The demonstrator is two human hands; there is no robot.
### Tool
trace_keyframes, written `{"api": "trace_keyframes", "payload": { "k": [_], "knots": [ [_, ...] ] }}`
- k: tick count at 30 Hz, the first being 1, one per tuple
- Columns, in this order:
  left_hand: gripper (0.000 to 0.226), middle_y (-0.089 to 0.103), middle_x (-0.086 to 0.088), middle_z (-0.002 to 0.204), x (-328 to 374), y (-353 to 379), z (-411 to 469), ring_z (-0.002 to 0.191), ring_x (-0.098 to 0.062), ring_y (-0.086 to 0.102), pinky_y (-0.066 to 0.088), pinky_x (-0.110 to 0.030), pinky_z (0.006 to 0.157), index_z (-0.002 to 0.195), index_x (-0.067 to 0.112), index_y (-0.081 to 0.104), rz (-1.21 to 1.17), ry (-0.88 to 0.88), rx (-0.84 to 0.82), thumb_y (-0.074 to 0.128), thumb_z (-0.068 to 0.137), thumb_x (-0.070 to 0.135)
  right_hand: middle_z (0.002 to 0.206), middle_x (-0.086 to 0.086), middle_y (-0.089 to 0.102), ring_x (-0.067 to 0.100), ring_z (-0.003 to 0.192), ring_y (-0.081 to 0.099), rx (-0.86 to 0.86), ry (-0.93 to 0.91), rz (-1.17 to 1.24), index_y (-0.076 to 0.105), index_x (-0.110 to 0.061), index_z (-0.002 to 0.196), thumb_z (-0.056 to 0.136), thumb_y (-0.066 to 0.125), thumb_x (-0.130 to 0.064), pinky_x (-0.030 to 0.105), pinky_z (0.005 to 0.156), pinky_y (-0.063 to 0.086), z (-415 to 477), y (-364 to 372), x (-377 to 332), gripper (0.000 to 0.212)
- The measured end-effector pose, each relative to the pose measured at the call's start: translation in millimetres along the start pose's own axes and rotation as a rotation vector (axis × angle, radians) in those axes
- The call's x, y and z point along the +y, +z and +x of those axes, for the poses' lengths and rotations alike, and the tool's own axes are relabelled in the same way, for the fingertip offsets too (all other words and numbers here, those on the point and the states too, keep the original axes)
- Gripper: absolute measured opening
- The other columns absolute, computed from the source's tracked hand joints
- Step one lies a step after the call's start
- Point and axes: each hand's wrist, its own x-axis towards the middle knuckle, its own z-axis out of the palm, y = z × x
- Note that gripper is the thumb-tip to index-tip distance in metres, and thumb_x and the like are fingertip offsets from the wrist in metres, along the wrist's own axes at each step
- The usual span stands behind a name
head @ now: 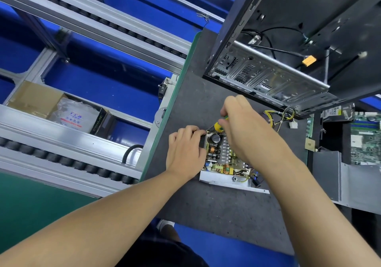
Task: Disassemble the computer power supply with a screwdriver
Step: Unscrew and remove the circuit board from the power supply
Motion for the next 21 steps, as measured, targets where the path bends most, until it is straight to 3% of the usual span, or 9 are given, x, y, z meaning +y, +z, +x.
{"api": "trace_keyframes", "payload": {
  "k": [4, 8, 11, 15, 18, 21],
  "knots": [
    [0.042, 0.053, 0.008, 0.119, 0.0, 0.5, -0.2, 0.109, -0.014, 0.048, 0.027, -0.032, 0.096, 0.122, 0.026, 0.061, -0.007, 0.003, -0.005, 0.055, 0.08, 0.025, 0.109, -0.001, 0.044, 0.025, 0.097, 0.048, -0.112, -0.01, 0.039, 0.052, -0.018, 0.1, 0.095, 0.055, -0.007, 0.037, 0.076, 0.039, 0.4, -4.9, 7.2, 0.012],
    [0.042, 0.053, 0.008, 0.119, -0.7, 1.1, -0.6, 0.109, -0.014, 0.047, 0.026, -0.032, 0.096, 0.122, 0.026, 0.061, -0.006, -0.001, -0.005, 0.054, 0.081, 0.024, 0.123, 0.002, 0.045, 0.026, 0.109, 0.05, -0.102, -0.004, 0.093, 0.047, -0.017, 0.125, 0.1, 0.046, -0.02, 0.042, 0.09, 0.043, 0.9, -5.7, 8.1, 0.025],
    [0.043, 0.053, 0.008, 0.119, -0.2, 0.8, -0.8, 0.109, -0.014, 0.047, 0.025, -0.032, 0.095, 0.122, 0.026, 0.061, -0.002, 0.003, -0.005, 0.052, 0.08, 0.025, 0.112, 0.004, 0.042, 0.029, 0.087, 0.053, -0.008, 0.04, 0.057, 0.04, -0.013, 0.111, 0.104, 0.037, -0.038, 0.039, 0.07, 0.04, -3.5, -0.9, 4.3, 0.026],
    [0.043, 0.053, 0.008, 0.119, -0.5, 0.5, -0.9, 0.11, -0.014, 0.047, 0.026, -0.032, 0.096, 0.123, 0.026, 0.061, -0.002, 0.005, -0.008, 0.053, 0.081, 0.025, 0.093, 0.002, 0.04, 0.023, 0.061, 0.043, 0.096, 0.049, 0.025, 0.034, -0.014, 0.096, 0.105, 0.038, -0.03, 0.036, 0.054, 0.026, -3.3, 2.5, -0.3, 0.018],
    [0.043, 0.053, 0.008, 0.119, -1.0, -0.2, -1.6, 0.109, -0.013, 0.048, 0.026, -0.031, 0.096, 0.122, 0.026, 0.061, -0.007, 0.007, -0.009, 0.052, 0.08, 0.025, 0.09, -0.002, 0.037, 0.023, 0.075, 0.04, 0.095, -0.007, 0.008, 0.04, -0.01, 0.106, 0.1, 0.046, -0.011, 0.033, 0.062, 0.021, -4.0, 4.4, 0.5, 0.009],
    [0.043, 0.053, 0.008, 0.119, -1.5, -0.8, -1.3, 0.109, -0.013, 0.048, 0.027, -0.031, 0.096, 0.122, 0.026, 0.061, -0.014, 0.006, -0.015, 0.051, 0.08, 0.025, 0.087, -0.017, 0.032, 0.019, 0.09, 0.035, 0.037, 0.07, 0.18, 0.042, -0.019, 0.11, 0.091, 0.046, 0.0, 0.035, 0.069, 0.03, -4.9, 2.5, 4.6, 0.027]
  ]
}}
